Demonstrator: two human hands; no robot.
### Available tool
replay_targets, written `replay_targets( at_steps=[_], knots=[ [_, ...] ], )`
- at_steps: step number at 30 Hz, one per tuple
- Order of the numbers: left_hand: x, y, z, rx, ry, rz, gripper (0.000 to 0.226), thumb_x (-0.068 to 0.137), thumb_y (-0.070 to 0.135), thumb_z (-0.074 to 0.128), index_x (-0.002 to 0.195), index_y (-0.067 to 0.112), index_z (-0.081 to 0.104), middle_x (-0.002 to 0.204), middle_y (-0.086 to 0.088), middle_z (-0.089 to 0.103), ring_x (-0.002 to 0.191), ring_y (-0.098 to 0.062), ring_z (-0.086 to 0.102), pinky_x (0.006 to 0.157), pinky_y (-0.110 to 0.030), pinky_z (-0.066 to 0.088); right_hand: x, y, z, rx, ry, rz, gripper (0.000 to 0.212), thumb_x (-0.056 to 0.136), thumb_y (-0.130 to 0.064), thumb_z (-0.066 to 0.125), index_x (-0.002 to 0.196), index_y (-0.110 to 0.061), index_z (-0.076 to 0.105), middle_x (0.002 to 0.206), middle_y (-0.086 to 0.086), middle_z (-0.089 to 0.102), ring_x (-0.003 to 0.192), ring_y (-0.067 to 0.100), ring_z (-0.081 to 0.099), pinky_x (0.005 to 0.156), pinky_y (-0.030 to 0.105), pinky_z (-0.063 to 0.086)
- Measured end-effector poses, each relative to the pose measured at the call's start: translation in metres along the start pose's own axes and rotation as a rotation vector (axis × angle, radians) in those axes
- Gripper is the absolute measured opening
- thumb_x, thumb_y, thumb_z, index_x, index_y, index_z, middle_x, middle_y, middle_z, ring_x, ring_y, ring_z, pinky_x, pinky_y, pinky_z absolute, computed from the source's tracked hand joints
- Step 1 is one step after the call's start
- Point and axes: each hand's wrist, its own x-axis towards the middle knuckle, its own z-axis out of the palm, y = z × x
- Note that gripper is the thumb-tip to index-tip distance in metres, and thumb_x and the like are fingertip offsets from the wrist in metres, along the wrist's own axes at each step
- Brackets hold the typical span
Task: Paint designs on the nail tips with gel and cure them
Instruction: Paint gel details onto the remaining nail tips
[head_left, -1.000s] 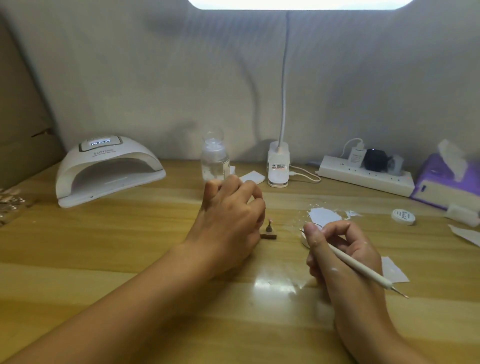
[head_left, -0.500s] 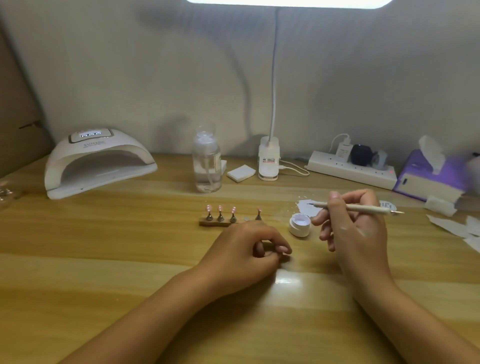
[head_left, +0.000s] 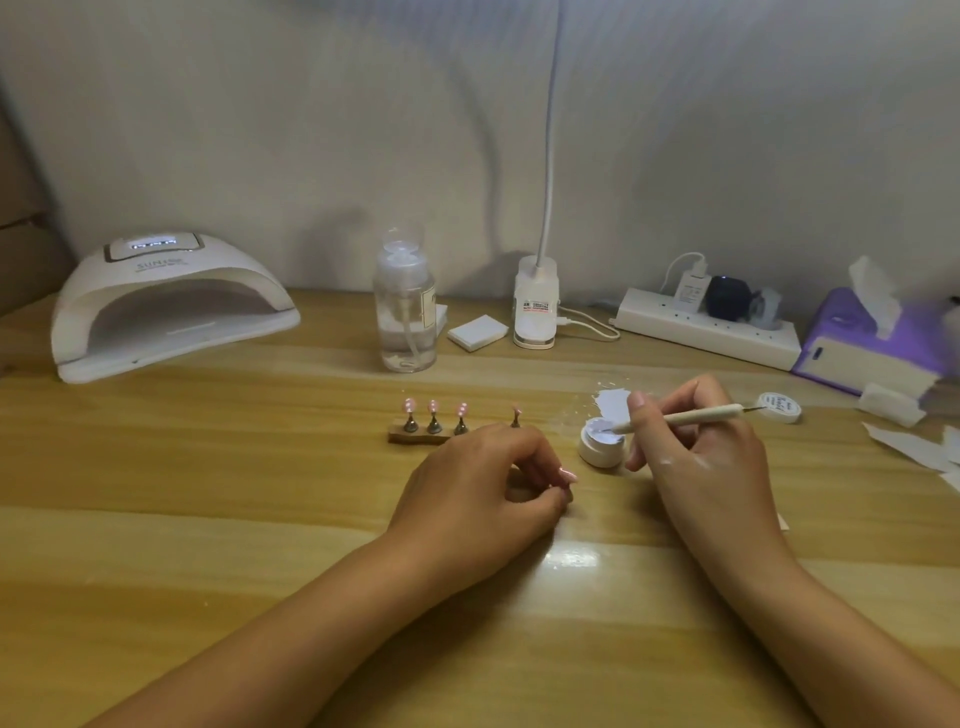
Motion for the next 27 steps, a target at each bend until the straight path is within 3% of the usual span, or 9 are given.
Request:
replay_targets(
  at_steps=[4, 8, 13, 18, 20, 23, 25, 27],
  knots=[
    [0.005, 0.001, 0.001, -0.044, -0.023, -0.066, 0.018, 0.075, 0.049, 0.075, 0.083, 0.036, 0.068, 0.083, 0.021, 0.067, 0.066, 0.013, 0.056, 0.063, -0.021, 0.045, 0.0, 0.0, 0.0, -0.009, -0.006, -0.005, 0.027, 0.097, -0.03, 0.062, 0.077, -0.015, 0.051, 0.061, -0.008, 0.069, 0.057, 0.003, 0.062, 0.055, 0.015, 0.04],
    [0.003, 0.002, 0.003, 0.015, 0.007, -0.04, 0.01, 0.079, 0.046, 0.072, 0.081, 0.038, 0.067, 0.083, 0.022, 0.063, 0.066, 0.016, 0.05, 0.057, -0.018, 0.031, -0.001, -0.001, 0.0, -0.011, -0.016, -0.01, 0.027, 0.097, -0.031, 0.062, 0.079, -0.014, 0.052, 0.062, -0.008, 0.069, 0.056, 0.005, 0.062, 0.053, 0.015, 0.041],
    [0.005, -0.001, -0.001, -0.027, -0.018, -0.023, 0.007, 0.08, 0.04, 0.072, 0.078, 0.039, 0.065, 0.082, 0.028, 0.063, 0.063, 0.011, 0.05, 0.061, -0.023, 0.035, -0.001, -0.001, 0.0, 0.016, -0.008, -0.018, 0.025, 0.097, -0.03, 0.062, 0.079, -0.016, 0.052, 0.063, -0.008, 0.069, 0.053, 0.003, 0.061, 0.051, 0.012, 0.04],
    [0.007, -0.004, -0.006, -0.067, -0.092, 0.035, 0.011, 0.08, 0.033, 0.075, 0.077, 0.039, 0.066, 0.07, 0.036, 0.058, 0.059, 0.014, 0.052, 0.055, -0.012, 0.03, -0.002, -0.005, -0.002, 0.047, 0.01, -0.016, 0.024, 0.099, -0.029, 0.06, 0.081, -0.014, 0.052, 0.062, -0.002, 0.068, 0.05, 0.002, 0.058, 0.052, 0.017, 0.041],
    [0.006, -0.005, -0.005, -0.068, -0.077, 0.051, 0.008, 0.079, 0.035, 0.074, 0.079, 0.038, 0.067, 0.076, 0.035, 0.059, 0.059, 0.01, 0.052, 0.057, -0.019, 0.033, -0.003, -0.009, -0.003, 0.131, 0.059, 0.001, 0.022, 0.101, -0.03, 0.056, 0.085, -0.015, 0.051, 0.064, 0.003, 0.068, 0.048, 0.005, 0.055, 0.051, 0.025, 0.041],
    [0.006, -0.008, -0.003, -0.089, -0.056, 0.082, 0.005, 0.082, 0.033, 0.074, 0.081, 0.035, 0.07, 0.072, 0.033, 0.059, 0.053, 0.0, 0.048, 0.056, -0.024, 0.032, -0.006, -0.019, -0.006, 0.308, 0.082, 0.032, 0.013, 0.104, -0.028, 0.05, 0.093, -0.021, 0.051, 0.076, 0.004, 0.074, 0.052, 0.014, 0.062, 0.043, 0.023, 0.045],
    [0.006, -0.009, -0.004, -0.1, -0.055, 0.093, 0.006, 0.082, 0.031, 0.075, 0.081, 0.035, 0.071, 0.07, 0.032, 0.059, 0.05, -0.002, 0.046, 0.055, -0.024, 0.032, -0.007, -0.027, -0.007, 0.382, 0.058, 0.071, 0.007, 0.102, -0.025, 0.054, 0.097, -0.02, 0.056, 0.083, 0.003, 0.075, 0.058, 0.014, 0.067, 0.042, 0.022, 0.048],
    [0.006, -0.01, -0.004, -0.094, -0.054, 0.096, 0.006, 0.08, 0.032, 0.076, 0.082, 0.036, 0.071, 0.076, 0.032, 0.061, 0.053, -0.003, 0.048, 0.056, -0.024, 0.035, -0.01, -0.03, -0.005, 0.464, 0.011, 0.152, 0.009, 0.097, -0.021, 0.063, 0.091, -0.016, 0.057, 0.074, 0.002, 0.073, 0.053, 0.011, 0.063, 0.04, 0.021, 0.046]
  ],
)
